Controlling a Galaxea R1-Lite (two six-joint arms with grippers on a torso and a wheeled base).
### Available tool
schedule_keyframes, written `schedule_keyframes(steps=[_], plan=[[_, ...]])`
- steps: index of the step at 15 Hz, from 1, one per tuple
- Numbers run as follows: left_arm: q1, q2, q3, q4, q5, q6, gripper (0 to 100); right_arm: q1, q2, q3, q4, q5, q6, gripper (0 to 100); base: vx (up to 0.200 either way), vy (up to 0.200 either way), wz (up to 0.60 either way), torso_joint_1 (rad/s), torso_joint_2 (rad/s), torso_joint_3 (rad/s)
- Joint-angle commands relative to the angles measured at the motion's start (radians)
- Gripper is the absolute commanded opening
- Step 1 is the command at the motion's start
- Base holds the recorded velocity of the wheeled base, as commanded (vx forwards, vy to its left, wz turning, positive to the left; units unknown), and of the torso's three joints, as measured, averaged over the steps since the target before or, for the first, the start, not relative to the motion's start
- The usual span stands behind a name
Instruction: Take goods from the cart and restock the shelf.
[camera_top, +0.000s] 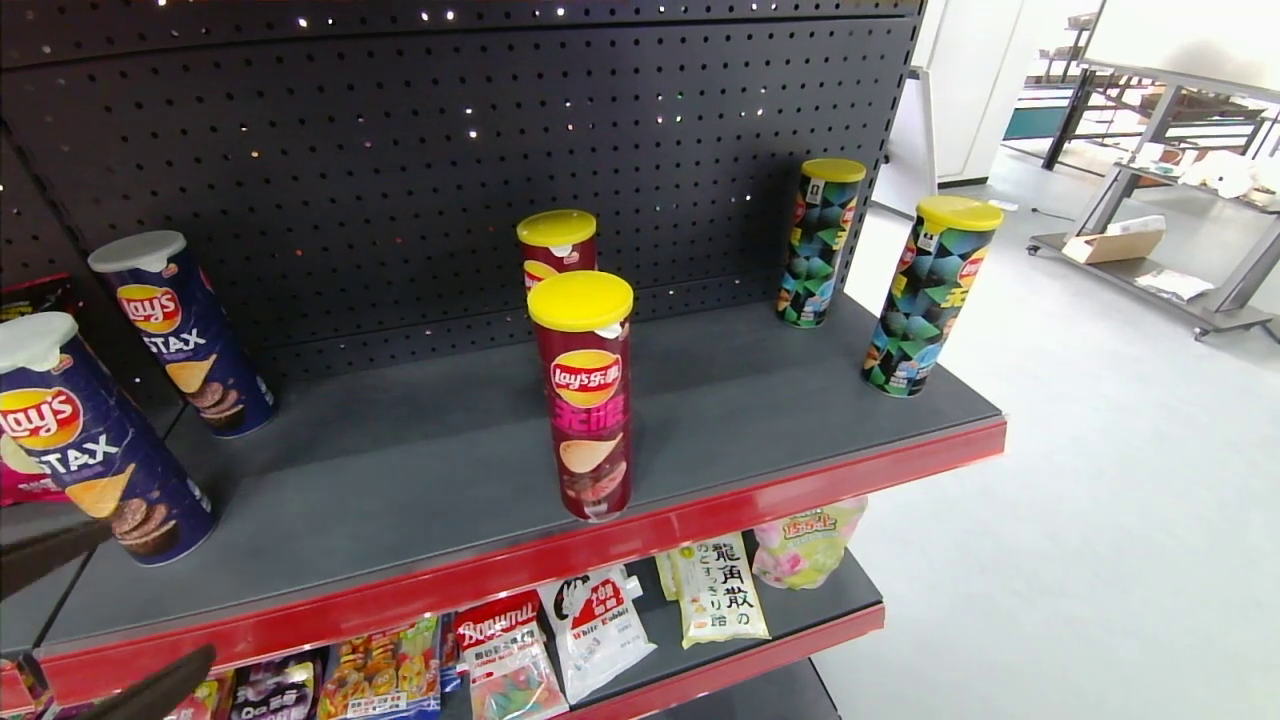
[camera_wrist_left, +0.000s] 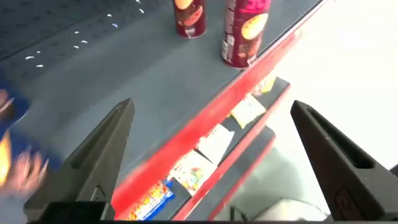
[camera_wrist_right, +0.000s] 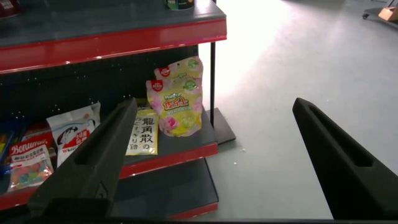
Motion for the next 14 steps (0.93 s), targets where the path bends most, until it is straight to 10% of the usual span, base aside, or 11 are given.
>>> schedule_keyframes(steps=[1, 8, 14], plan=[[0.004, -0.381, 0.171, 0.071, 0.065, -0.031, 100, 0.000, 0.001, 0.000, 0.000, 0.000, -0.001, 100, 0.000, 0.000, 0.00, 0.000, 0.00, 0.000], [0.011, -0.389, 0.150, 0.193, 0.358, -0.080, 100, 0.000, 0.001, 0.000, 0.000, 0.000, -0.001, 100, 0.000, 0.000, 0.00, 0.000, 0.00, 0.000], [0.029, -0.532, 0.203, 0.282, 0.368, -0.104, 100, 0.000, 0.001, 0.000, 0.000, -0.001, -0.003, 100, 0.000, 0.000, 0.00, 0.000, 0.00, 0.000]])
